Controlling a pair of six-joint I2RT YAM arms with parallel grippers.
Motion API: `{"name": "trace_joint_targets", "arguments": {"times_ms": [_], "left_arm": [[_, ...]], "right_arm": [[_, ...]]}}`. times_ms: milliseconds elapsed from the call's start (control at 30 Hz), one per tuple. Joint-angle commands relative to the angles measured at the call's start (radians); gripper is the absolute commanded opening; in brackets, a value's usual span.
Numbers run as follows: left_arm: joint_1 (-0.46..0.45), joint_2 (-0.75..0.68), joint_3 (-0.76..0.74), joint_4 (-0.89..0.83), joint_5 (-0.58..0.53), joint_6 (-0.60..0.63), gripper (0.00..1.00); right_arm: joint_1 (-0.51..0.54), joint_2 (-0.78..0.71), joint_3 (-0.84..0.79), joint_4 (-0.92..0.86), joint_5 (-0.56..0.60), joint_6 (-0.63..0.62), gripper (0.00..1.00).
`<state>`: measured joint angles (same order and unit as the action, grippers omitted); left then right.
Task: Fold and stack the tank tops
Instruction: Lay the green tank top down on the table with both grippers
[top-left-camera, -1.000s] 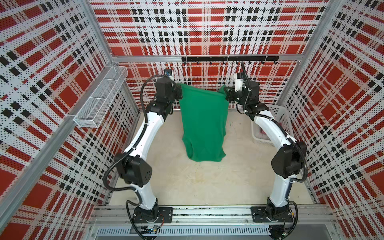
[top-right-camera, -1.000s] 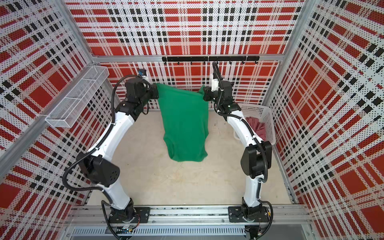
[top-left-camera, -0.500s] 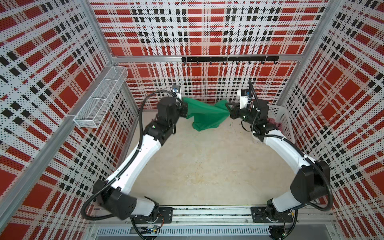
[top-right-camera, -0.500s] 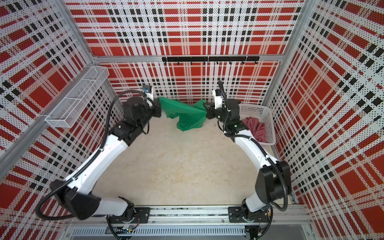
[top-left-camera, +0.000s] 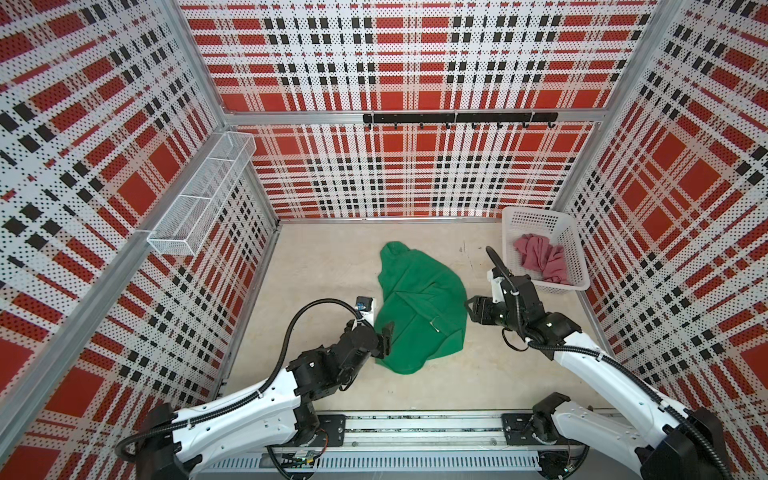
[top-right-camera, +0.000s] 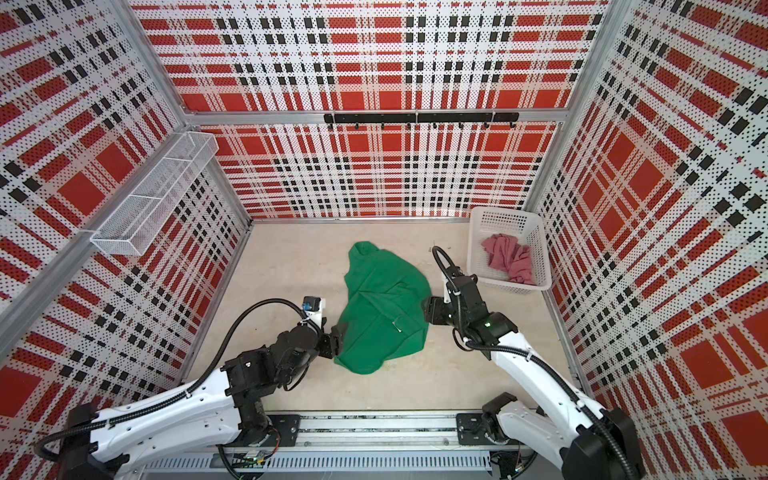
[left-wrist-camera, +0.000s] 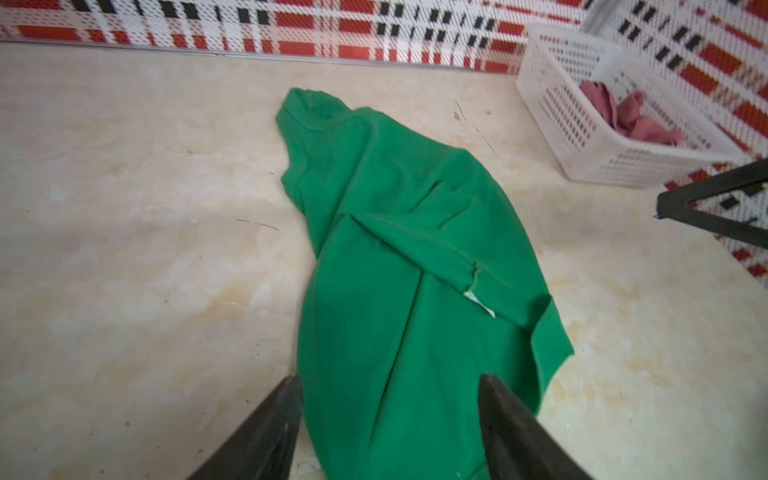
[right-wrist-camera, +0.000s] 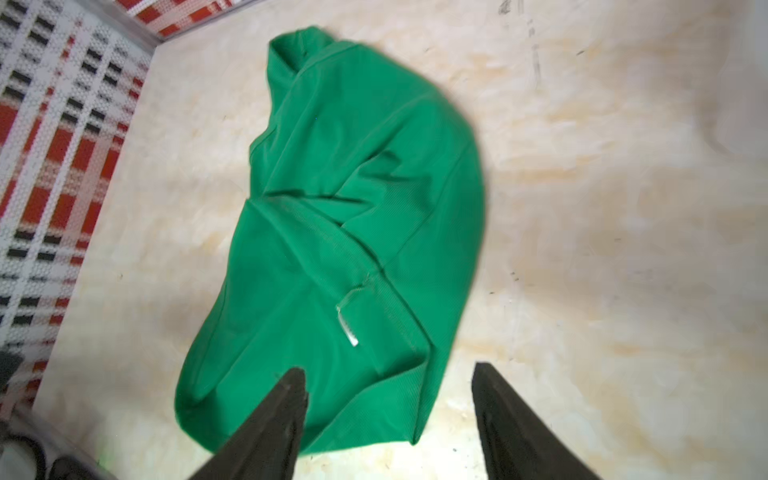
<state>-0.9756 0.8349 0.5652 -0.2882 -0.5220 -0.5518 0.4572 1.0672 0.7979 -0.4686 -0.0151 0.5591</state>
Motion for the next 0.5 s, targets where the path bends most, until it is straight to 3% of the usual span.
{"name": "trace_joint_targets", "arguments": {"times_ms": [0,100,267,367,467], "left_arm": [[0.127,0.057,0.071,-0.022,0.043,-0.036,0.63],[0.251,0.179,0.087,0.005,0.198,-0.058,0.5],[0.276,0.328,0.05,0.089,0.223,-0.106,0.38],[0.33,0.376,0.013,0.194,0.298,-0.152,0.36],[0.365,0.39,-0.046,0.289,0.364,-0.21,0.47]], "right_arm": [[-0.01,0.114,0.076,-0.121,0.083,0.016,0.51],[0.057,0.204,0.089,-0.1,0.094,0.015,0.38],[0.197,0.306,0.123,-0.048,0.149,-0.031,0.32],[0.241,0.407,0.179,0.028,0.122,-0.06,0.47],[0.276,0.524,0.255,0.09,0.13,-0.094,0.6]]}}
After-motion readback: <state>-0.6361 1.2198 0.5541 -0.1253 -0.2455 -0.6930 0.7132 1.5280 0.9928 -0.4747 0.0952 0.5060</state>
